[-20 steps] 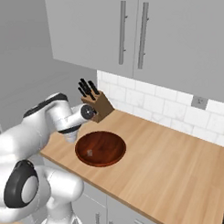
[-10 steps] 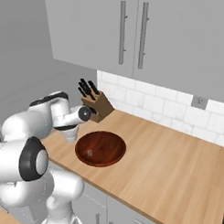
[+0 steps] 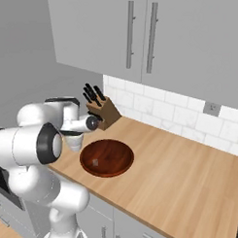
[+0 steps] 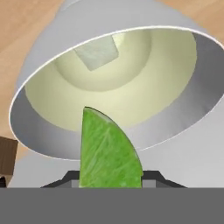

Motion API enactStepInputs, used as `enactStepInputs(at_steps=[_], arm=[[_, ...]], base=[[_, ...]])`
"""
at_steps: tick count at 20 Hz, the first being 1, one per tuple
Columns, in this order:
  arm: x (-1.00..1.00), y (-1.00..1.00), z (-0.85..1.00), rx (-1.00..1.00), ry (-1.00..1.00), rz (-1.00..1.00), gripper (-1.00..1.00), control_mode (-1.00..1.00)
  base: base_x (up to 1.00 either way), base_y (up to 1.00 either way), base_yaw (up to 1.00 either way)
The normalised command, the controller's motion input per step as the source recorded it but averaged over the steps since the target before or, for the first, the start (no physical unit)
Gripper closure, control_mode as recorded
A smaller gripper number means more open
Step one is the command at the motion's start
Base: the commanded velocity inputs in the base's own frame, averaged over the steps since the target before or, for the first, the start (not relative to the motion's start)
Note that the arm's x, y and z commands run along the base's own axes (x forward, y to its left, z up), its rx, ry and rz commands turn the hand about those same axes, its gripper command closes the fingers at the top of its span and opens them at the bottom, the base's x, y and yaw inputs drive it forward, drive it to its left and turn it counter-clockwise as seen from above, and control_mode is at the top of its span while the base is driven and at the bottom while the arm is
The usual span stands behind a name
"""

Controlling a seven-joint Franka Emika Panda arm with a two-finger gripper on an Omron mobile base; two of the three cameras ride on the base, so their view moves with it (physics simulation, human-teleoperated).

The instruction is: Grab a lemon wedge from the fridge and one ice cube from the ice bowl, and put them in the glass of lemonade.

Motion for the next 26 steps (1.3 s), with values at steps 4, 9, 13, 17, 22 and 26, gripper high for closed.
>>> enactStepInputs(at_steps=[4,9,13,17,22,26], arm=[[0.2,0.0,-0.22,0.0,0.0,0.03,1.0,-1.0],[0.11,0.0,-0.17,0.0,0.0,0.04,1.0,-1.0],[-0.25,0.0,0.08,0.0,0.0,0.02,-1.0,-1.0],[-0.36,0.0,0.29,0.0,-0.02,0.0,-1.0,-1.0],[-0.27,0.0,0.64,0.01,-0.04,0.0,-1.0,-1.0],[-0.74,-0.32,0.91,0.06,-0.12,0.0,-1.0,-1.0]], base=[[0.0,0.0,0.0],[0.0,0.0,0.0],[0.0,0.0,0.0],[0.0,0.0,0.0],[0.0,0.0,0.0],[0.0,0.0,0.0]])
